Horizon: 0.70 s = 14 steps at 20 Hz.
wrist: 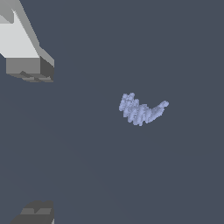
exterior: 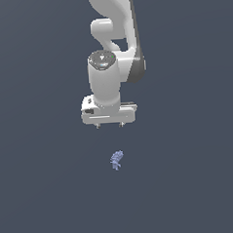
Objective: Pick up the object and move it to a goal position.
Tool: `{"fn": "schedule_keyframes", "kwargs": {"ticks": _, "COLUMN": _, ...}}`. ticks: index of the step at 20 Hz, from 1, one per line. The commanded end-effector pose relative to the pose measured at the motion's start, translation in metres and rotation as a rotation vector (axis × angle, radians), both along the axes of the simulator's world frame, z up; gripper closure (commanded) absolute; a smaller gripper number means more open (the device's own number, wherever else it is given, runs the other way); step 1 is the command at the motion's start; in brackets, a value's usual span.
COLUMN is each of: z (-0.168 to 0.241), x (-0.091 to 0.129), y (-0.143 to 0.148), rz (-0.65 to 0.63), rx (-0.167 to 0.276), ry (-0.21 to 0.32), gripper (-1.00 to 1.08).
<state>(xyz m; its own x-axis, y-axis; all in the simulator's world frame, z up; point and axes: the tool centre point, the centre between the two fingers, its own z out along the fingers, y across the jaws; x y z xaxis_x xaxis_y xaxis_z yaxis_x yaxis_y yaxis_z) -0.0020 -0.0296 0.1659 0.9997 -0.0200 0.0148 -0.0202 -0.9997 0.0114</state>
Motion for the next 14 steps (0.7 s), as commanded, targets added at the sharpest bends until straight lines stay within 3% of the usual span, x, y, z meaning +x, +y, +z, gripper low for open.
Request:
{"fn": "schedule_keyframes", "kwargs": {"ticks": 1, "z": 0.0000, "x": 0.0000, "y": 0.0000, "rz": 0.000, "rx": 0.000, "ry": 0.000, "gripper": -0.92}}
{"fn": "schedule_keyframes", "kwargs": {"ticks": 14, "z": 0.0016, "x": -0.0005, "y": 0.0020, "rz": 0.013, "rx": -0.010, "ry": -0.009, "gripper": -0.92}}
